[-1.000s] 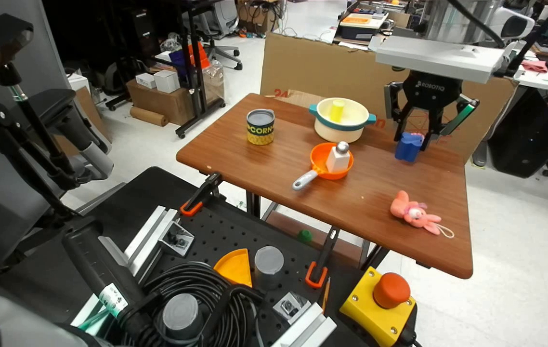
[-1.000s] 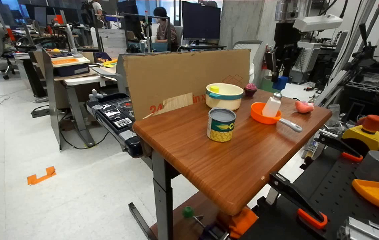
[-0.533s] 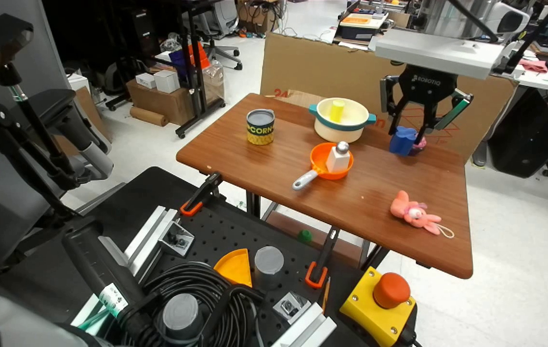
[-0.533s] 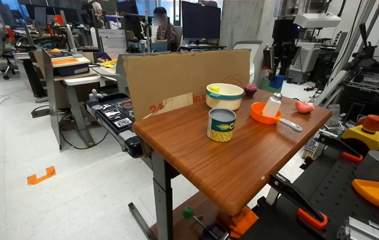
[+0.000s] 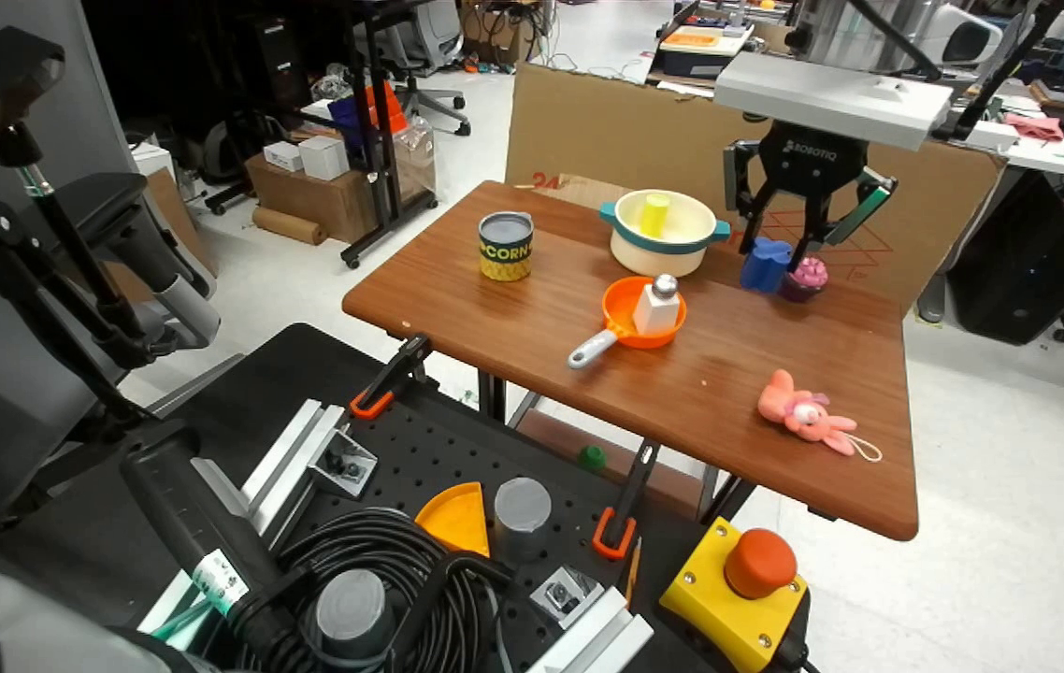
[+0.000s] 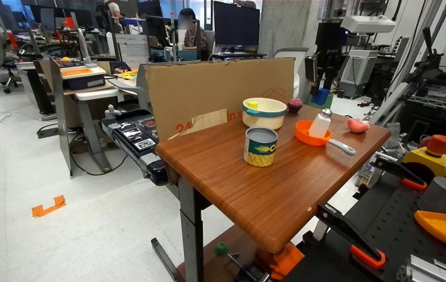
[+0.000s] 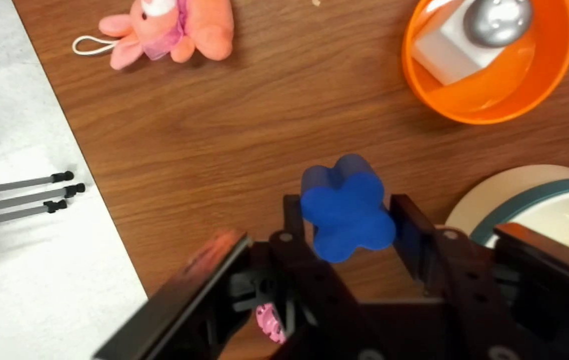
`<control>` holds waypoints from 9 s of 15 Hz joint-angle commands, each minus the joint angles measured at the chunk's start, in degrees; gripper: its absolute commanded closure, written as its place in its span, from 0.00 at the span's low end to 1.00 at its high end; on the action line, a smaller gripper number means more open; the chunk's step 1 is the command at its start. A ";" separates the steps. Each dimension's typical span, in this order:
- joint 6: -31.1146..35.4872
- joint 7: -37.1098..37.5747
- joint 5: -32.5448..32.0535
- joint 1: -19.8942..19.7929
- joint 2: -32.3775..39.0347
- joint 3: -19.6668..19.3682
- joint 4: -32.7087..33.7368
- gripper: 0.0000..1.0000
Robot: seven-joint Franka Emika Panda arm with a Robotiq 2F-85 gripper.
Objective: Pick up the blue object from the table and put it in the pot
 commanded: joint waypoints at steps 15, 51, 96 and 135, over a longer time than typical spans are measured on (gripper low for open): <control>0.26 2.65 0.06 4.03 1.06 3.13 3.63 0.78; 0.35 8.53 -2.59 7.20 5.75 3.02 7.74 0.78; 3.87 -0.81 -2.23 2.88 -12.63 1.84 -11.56 0.00; 6.20 -11.64 -2.44 0.37 -27.47 -0.79 -27.49 0.00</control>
